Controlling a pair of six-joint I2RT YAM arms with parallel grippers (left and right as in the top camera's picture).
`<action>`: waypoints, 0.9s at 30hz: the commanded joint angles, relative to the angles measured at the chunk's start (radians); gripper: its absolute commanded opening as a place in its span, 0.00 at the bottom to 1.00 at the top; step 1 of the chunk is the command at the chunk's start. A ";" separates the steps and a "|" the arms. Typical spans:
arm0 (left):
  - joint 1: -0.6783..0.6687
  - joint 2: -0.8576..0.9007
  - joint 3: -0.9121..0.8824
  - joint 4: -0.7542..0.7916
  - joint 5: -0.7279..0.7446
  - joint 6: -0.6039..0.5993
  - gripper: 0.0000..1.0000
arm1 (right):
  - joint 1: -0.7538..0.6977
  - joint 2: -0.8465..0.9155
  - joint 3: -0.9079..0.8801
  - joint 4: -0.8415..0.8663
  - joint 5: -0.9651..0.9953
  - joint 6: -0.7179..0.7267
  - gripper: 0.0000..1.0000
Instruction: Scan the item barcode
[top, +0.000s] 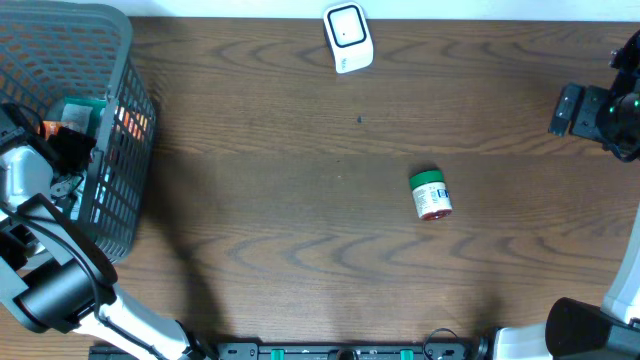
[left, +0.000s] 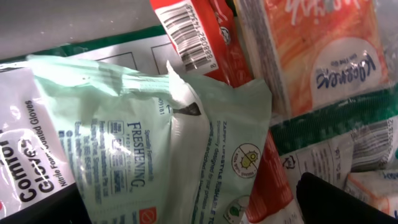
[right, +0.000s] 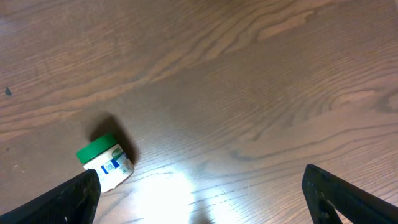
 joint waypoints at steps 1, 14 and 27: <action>0.002 0.038 -0.007 0.005 -0.034 -0.028 0.98 | -0.003 0.003 0.011 0.000 -0.001 0.015 0.99; 0.006 0.167 -0.006 0.028 -0.034 0.003 0.98 | -0.003 0.003 0.011 0.000 -0.001 0.015 0.99; 0.006 0.162 -0.004 -0.022 -0.038 0.002 0.57 | -0.003 0.003 0.011 0.000 -0.001 0.015 0.99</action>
